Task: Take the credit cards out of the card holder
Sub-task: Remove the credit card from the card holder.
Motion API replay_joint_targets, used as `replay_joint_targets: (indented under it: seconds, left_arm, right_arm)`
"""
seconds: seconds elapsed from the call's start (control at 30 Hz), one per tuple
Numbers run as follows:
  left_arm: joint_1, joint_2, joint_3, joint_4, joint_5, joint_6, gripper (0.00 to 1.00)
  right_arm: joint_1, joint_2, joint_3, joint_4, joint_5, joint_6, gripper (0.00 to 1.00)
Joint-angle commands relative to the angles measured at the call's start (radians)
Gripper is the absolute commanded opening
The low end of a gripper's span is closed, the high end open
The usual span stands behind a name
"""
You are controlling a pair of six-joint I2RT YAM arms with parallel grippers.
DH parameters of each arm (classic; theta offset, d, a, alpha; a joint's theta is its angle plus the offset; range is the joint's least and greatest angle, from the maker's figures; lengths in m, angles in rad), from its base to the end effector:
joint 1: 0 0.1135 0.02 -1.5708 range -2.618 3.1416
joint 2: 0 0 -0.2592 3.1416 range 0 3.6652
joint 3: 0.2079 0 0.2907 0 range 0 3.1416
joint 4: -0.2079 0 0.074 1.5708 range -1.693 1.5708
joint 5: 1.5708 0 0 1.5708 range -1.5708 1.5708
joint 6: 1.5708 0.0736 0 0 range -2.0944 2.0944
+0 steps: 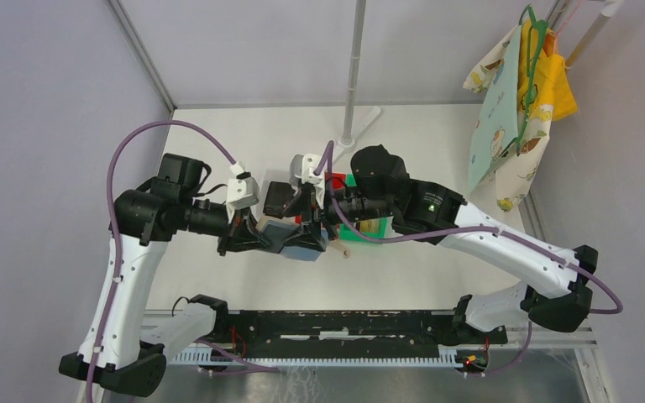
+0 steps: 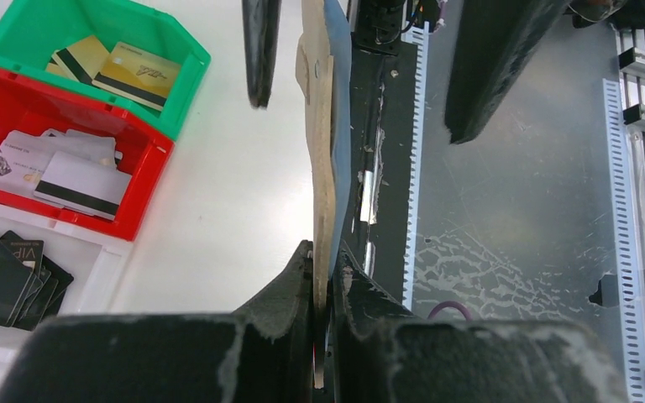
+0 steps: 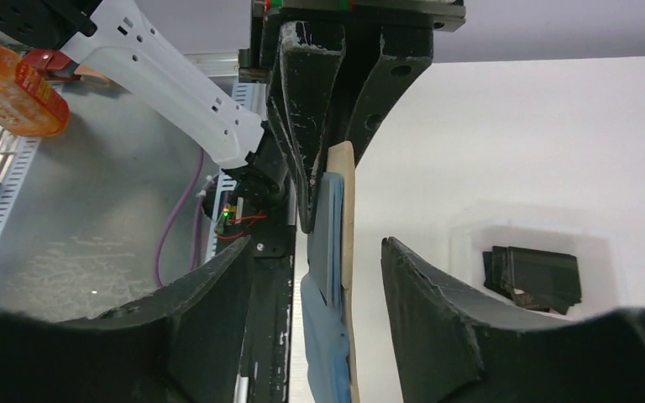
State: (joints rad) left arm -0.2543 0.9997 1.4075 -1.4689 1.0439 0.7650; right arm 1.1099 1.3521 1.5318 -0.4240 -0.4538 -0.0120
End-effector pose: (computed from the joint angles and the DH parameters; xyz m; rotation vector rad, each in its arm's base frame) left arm 0.1499 -0.1047 0.4026 1.3552 1.7520 -1.0749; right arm 0.1352 0.3447 0.4425 -1.3182 1.4454 1.1640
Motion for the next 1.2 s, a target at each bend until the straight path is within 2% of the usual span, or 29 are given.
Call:
replay_joint_targets:
  seconds: [0.0,0.1,0.23,0.27,0.3,0.37,0.4,0.47,0.53,0.6,0.73,0.83,0.93,1.03,1.17]
  left_arm:
    - [-0.004,-0.022,0.036,0.004,0.017,0.058,0.02]
    - [-0.005,-0.026,0.038,0.004,0.023,0.058,0.02]
    - [-0.005,-0.034,0.035,0.005,0.046,0.071,0.02]
    - [-0.006,-0.036,0.033,0.008,0.060,0.064,0.05]
    - [-0.005,-0.039,0.028,0.025,0.086,0.039,0.15]
    - [-0.006,-0.040,0.010,0.068,0.129,-0.042,0.43]
    - [-0.005,-0.040,0.006,0.078,0.148,-0.064,0.53]
    - [-0.005,-0.043,0.001,0.112,0.178,-0.121,0.62]
    - [-0.005,-0.047,0.018,0.157,0.183,-0.174,0.62]
    - [-0.005,-0.057,0.035,0.221,0.191,-0.247,0.58]
    - [-0.005,-0.075,0.033,0.317,0.250,-0.369,0.39]
    - [-0.005,-0.064,0.034,0.359,0.283,-0.450,0.29]
    - [-0.005,-0.037,0.042,0.360,0.346,-0.493,0.26]
    - [-0.005,-0.012,0.045,0.358,0.406,-0.520,0.31]
    - [-0.005,-0.004,0.034,0.354,0.414,-0.517,0.34]
  right_arm:
    - [-0.002,0.033,0.024,0.044,-0.066,-0.004,0.57]
    - [-0.002,0.049,0.028,0.061,-0.071,0.010,0.40]
    - [-0.004,0.042,0.016,0.109,-0.068,0.048,0.08]
    - [-0.005,0.033,0.002,0.134,-0.062,0.064,0.02]
    - [-0.009,0.015,-0.016,0.170,-0.063,0.080,0.00]
    - [-0.013,-0.025,-0.074,0.251,-0.067,0.106,0.00]
    - [-0.017,-0.049,-0.104,0.298,-0.066,0.123,0.00]
    - [-0.028,-0.089,-0.162,0.370,-0.067,0.152,0.00]
    - [-0.031,-0.110,-0.195,0.407,-0.072,0.175,0.00]
    - [-0.033,-0.117,-0.205,0.416,-0.083,0.187,0.00]
    - [-0.035,-0.125,-0.217,0.449,-0.102,0.201,0.00]
    - [-0.036,-0.125,-0.217,0.451,-0.118,0.201,0.00]
    - [-0.038,-0.125,-0.219,0.439,-0.130,0.191,0.00]
    - [-0.038,-0.129,-0.220,0.428,-0.129,0.185,0.00]
    - [-0.042,-0.141,-0.220,0.427,-0.128,0.186,0.00]
